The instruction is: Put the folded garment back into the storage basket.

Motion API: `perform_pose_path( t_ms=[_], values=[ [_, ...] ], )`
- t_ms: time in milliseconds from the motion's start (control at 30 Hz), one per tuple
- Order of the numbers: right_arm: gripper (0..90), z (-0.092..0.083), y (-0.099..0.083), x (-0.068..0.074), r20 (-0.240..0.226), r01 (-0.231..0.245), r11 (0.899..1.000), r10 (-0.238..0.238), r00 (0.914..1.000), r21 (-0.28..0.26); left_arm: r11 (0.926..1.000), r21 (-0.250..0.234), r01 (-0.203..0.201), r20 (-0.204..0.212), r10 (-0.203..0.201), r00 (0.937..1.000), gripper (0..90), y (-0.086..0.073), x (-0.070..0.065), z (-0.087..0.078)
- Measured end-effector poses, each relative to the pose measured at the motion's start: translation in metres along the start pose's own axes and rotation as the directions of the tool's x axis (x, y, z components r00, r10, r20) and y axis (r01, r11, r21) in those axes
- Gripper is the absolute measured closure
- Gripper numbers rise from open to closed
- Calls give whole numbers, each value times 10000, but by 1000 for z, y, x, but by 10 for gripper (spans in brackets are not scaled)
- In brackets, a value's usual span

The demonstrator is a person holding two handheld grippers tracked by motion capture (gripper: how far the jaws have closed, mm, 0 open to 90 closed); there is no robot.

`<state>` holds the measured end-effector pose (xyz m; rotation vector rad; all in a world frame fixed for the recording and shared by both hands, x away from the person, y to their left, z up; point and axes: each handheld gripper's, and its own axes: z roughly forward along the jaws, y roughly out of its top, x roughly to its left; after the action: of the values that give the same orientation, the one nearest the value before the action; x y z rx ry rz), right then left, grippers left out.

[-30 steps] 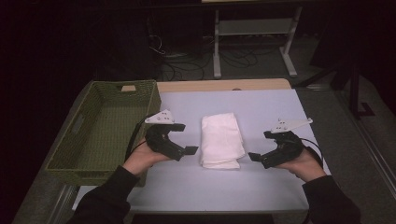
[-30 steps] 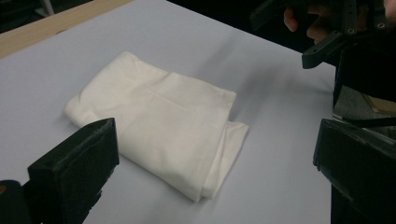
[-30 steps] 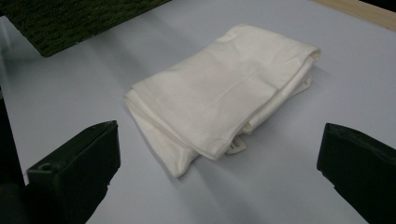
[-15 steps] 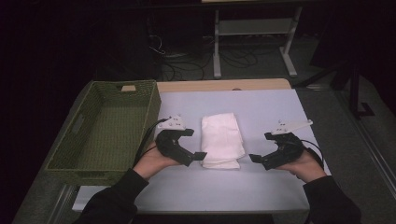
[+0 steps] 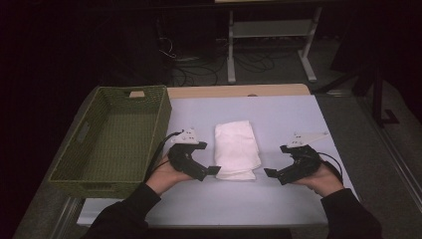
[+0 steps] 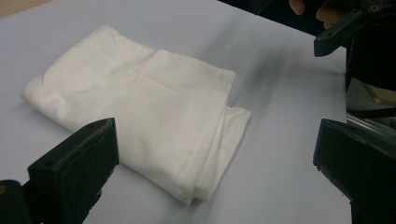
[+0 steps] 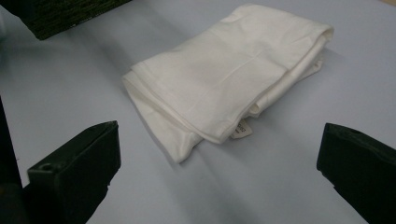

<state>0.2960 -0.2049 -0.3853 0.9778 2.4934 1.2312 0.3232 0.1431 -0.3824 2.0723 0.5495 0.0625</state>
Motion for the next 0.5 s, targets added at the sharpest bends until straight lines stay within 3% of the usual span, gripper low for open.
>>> perform_pose_path(
  t_ms=[500],
  values=[
    [0, 9, -9, 5, -269, -166, 9998, 163, 9995, -117, 9999, 94, 54, -2, -54, 10000, 0, -13, 2, 3]
  ],
)
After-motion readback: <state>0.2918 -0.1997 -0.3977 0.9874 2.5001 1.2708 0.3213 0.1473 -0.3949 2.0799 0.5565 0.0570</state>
